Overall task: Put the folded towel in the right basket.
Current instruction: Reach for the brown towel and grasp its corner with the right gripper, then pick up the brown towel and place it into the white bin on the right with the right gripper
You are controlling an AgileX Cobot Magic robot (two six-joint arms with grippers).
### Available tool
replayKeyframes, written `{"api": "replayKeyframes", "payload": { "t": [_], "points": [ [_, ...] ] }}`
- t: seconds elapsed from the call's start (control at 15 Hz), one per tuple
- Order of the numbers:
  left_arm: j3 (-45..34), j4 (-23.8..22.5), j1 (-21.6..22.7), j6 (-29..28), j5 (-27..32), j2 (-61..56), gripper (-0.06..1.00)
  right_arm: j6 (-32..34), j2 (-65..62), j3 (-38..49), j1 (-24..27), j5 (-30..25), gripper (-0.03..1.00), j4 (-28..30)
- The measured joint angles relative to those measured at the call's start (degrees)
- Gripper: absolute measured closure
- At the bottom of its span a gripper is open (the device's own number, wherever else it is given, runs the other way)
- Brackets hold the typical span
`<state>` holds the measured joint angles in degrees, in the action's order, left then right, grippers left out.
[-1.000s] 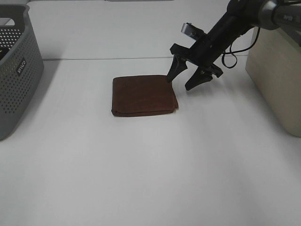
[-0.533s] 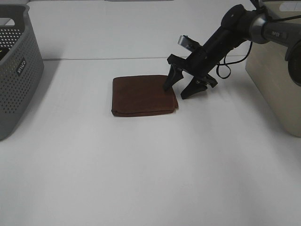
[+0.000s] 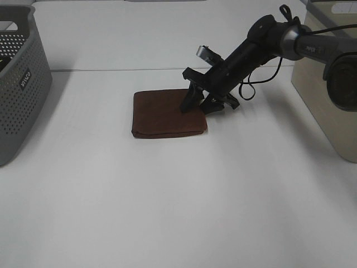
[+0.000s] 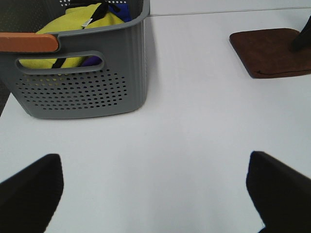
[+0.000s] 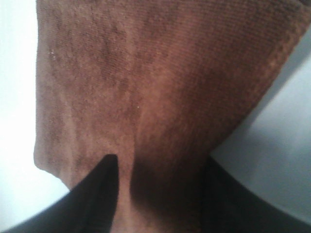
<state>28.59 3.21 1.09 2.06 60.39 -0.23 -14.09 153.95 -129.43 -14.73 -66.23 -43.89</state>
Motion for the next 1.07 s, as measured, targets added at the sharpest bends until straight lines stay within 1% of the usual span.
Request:
{"api": "replayKeyframes", "payload": {
  "t": [0.07, 0.13, 0.2, 0.27, 0.47, 0.6, 0.93, 1.07],
  "points": [
    [0.0, 0.0, 0.0, 0.0, 0.0, 0.0, -0.03, 0.1, 0.6, 0.0, -0.1, 0.7, 0.83, 1.0],
    [0.0, 0.0, 0.0, 0.0, 0.0, 0.0, -0.03, 0.1, 0.6, 0.0, -0.1, 0.7, 0.83, 1.0],
    [0.0, 0.0, 0.0, 0.0, 0.0, 0.0, -0.03, 0.1, 0.6, 0.0, -0.1, 0.7, 0.86, 1.0],
    [0.0, 0.0, 0.0, 0.0, 0.0, 0.0, -0.03, 0.1, 0.3, 0.0, -0.1, 0.6, 0.86, 1.4],
    [0.0, 0.0, 0.0, 0.0, 0.0, 0.0, -0.03, 0.1, -4.5, 0.0, -0.1, 0.5, 0.86, 5.3],
    [0.0, 0.0, 0.0, 0.0, 0.0, 0.0, -0.03, 0.1, -11.5, 0.0, -0.1, -0.5, 0.86, 9.8],
    [0.0, 0.0, 0.0, 0.0, 0.0, 0.0, -0.03, 1.1, -29.5, 0.0, 0.2, -2.6, 0.86, 26.5],
    [0.0, 0.0, 0.0, 0.0, 0.0, 0.0, -0.03, 1.2, -36.0, 0.0, 2.2, -3.4, 0.86, 29.1]
  ]
}}
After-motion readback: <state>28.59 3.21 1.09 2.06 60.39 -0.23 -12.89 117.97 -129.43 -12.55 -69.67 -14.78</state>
